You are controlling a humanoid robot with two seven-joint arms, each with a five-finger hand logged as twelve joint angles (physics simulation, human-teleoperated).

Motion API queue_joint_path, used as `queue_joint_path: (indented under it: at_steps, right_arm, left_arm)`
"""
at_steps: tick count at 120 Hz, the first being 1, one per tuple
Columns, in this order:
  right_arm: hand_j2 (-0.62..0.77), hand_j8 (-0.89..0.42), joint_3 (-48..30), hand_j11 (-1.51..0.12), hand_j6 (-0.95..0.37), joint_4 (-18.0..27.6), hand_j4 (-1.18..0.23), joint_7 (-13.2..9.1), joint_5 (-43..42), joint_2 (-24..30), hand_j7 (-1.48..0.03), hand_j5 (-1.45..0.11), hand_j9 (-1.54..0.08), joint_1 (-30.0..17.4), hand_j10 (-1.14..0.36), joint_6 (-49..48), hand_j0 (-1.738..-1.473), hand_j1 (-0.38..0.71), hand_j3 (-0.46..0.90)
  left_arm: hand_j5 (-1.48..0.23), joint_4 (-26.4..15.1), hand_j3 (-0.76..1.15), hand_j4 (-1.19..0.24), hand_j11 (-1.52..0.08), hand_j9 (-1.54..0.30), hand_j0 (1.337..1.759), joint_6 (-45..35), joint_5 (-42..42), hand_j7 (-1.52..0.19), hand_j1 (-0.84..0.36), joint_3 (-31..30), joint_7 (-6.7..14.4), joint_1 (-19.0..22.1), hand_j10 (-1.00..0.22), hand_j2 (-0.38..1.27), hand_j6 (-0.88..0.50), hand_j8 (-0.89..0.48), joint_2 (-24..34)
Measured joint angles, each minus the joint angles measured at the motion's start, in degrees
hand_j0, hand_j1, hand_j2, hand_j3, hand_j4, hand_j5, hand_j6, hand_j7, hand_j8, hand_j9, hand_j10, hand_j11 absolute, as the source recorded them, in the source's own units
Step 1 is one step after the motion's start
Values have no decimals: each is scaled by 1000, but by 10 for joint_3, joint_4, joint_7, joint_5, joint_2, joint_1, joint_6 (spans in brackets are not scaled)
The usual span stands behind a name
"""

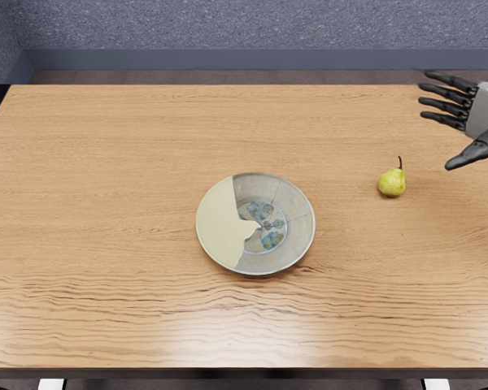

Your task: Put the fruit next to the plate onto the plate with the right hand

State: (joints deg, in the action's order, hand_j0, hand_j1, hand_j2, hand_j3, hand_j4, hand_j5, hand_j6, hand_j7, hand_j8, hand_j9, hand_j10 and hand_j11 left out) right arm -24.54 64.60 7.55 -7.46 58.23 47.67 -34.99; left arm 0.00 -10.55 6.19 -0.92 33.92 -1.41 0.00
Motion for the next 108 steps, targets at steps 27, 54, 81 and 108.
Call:
queue_joint_path:
  at_steps: [27,54,81,108]
  right_arm:
    - [3,1,0,0,1,0,0,0,0,4,0,0,0,-3,1,0,-1658,-349,0]
    - [3,1,1,0,1,3,0,-1,-5,-31,0,0,0,6,1,0,-1658,-349,0]
    - [3,0,5,0,0,29,0,-139,-35,-59,0,0,0,36,0,3,-1658,-349,0]
    - [2,-1,5,0,-1,108,-1,-244,-110,-61,0,0,0,76,-1,145,-1658,-349,0]
  left_arm:
    - [1,0,0,4,0,1,1658,0,0,1,347,0,0,0,4,-3,6,6,0]
    - [1,0,0,4,0,1,1658,0,0,1,347,0,0,0,4,-3,6,6,0]
    - [1,0,0,4,0,1,1658,0,0,1,347,0,0,0,4,-3,6,6,0]
    - [1,0,0,4,0,1,1658,0,0,1,347,0,0,0,4,-3,6,6,0]
